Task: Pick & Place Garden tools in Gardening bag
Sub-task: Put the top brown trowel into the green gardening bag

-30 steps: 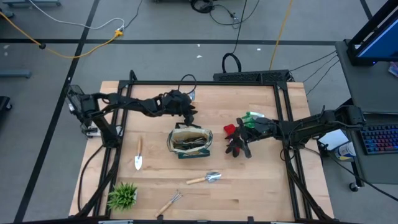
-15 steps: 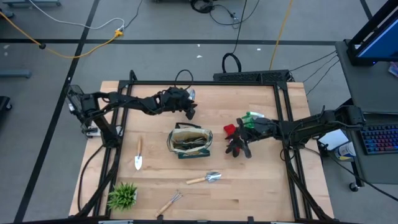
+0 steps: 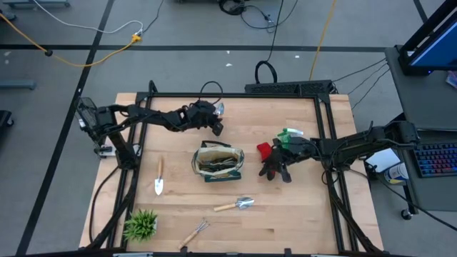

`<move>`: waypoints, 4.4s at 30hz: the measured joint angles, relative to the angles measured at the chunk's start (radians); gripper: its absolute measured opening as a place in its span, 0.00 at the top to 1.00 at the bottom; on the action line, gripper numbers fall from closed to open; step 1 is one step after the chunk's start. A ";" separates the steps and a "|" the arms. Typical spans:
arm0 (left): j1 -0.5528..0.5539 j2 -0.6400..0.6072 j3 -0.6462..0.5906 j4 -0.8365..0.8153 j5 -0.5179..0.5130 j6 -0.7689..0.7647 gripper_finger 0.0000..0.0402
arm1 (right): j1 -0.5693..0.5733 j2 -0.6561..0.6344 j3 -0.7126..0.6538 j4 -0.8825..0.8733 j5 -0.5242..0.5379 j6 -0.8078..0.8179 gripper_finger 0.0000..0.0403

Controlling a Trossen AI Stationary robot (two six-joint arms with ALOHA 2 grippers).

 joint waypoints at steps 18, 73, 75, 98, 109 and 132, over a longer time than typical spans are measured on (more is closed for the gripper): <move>-0.005 0.110 -0.001 0.004 -0.032 -0.013 0.66 | -0.009 0.000 0.000 0.105 0.001 0.040 0.61; 0.001 -0.147 -0.002 -0.022 -0.070 0.181 0.83 | -0.007 0.000 0.000 0.139 0.000 0.134 0.61; 0.001 -0.167 -0.002 -0.041 -0.070 0.191 0.83 | -0.007 0.000 0.000 0.139 0.000 0.134 0.61; -0.048 -0.334 -0.002 -0.097 -0.062 0.292 0.83 | -0.006 0.000 0.000 0.139 0.000 0.134 0.61; -0.102 -0.426 -0.002 -0.140 -0.061 0.316 0.83 | -0.006 0.000 0.000 0.143 0.000 0.134 0.61; -0.221 -0.469 -0.002 -0.154 -0.060 0.314 0.82 | -0.006 0.000 0.000 0.147 0.000 0.134 0.61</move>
